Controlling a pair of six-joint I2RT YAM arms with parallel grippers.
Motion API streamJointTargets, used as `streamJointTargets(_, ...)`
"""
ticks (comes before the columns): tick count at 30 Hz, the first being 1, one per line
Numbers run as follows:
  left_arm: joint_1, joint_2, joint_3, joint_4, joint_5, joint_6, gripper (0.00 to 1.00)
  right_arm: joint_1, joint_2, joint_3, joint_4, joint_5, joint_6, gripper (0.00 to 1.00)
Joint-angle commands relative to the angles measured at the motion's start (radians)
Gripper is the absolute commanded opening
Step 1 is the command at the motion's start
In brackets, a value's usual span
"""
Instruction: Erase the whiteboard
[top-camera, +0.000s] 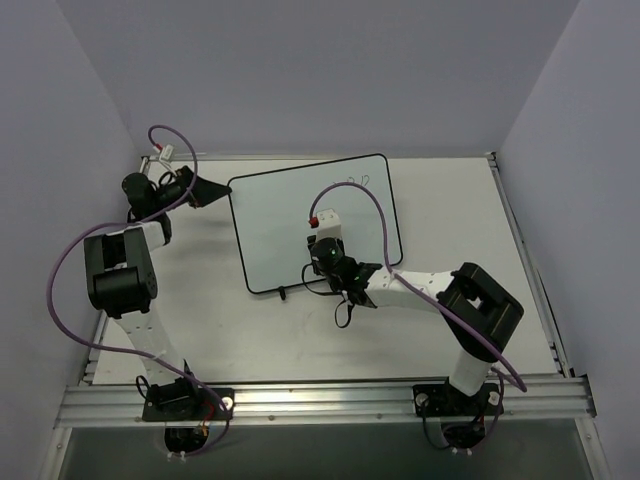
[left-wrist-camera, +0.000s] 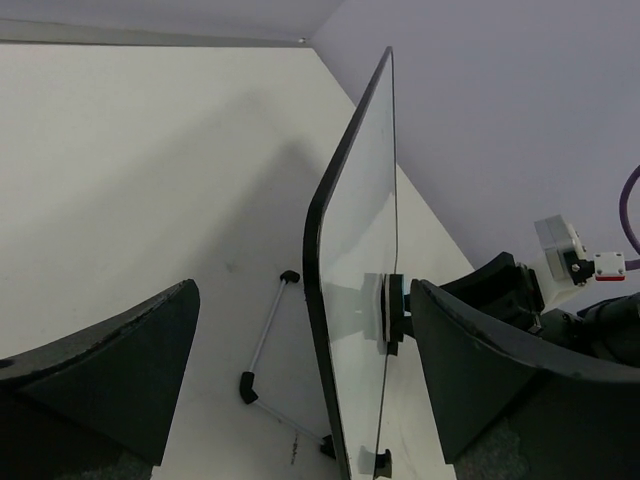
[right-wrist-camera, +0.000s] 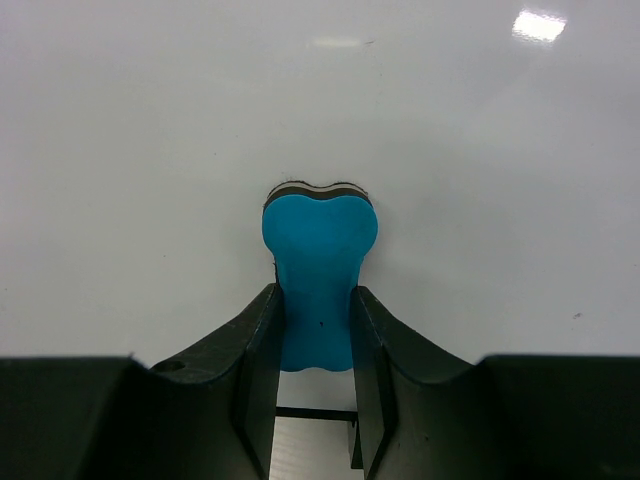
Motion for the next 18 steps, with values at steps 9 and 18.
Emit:
streamJointTargets(9, -0.052, 0.05, 0.042, 0.247, 0.074, -0.144, 0.55, 0.012, 0.015, 0.023, -0.023, 0.046, -0.008, 0.0)
streamJointTargets(18, -0.067, 0.113, 0.061, 0.52, 0.116, -0.35, 0.26, 0.019, 0.014, 0.033, -0.025, 0.051, -0.014, 0.0)
